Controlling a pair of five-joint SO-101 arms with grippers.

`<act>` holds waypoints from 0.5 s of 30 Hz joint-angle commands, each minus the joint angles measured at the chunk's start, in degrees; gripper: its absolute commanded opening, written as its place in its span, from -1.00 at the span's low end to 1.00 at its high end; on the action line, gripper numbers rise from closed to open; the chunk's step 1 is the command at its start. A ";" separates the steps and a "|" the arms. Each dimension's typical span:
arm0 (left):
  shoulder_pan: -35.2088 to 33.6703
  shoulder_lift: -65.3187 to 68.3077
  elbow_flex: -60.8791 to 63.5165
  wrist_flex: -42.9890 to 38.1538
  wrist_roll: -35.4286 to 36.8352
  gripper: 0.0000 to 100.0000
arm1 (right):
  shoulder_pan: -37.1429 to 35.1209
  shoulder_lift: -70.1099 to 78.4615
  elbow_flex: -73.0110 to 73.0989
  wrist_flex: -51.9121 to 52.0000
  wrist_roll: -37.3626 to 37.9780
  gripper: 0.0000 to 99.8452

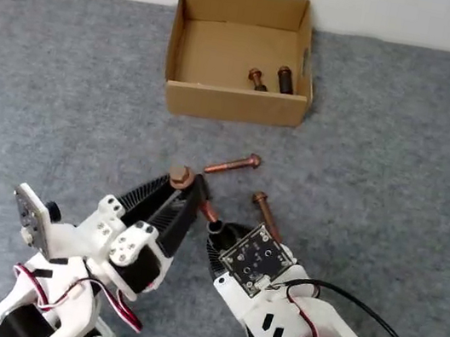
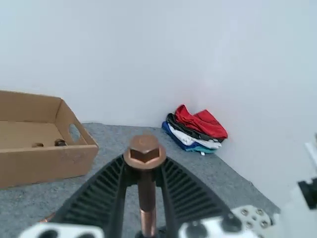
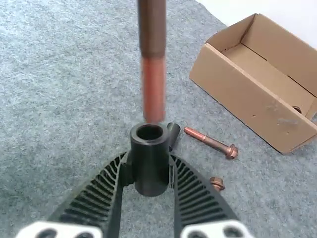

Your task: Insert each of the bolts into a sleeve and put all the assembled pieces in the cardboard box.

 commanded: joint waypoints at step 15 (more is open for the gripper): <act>-2.46 -0.44 1.27 0.70 -0.18 -0.99 | -0.04 -0.75 -0.44 -1.71 0.53 -0.98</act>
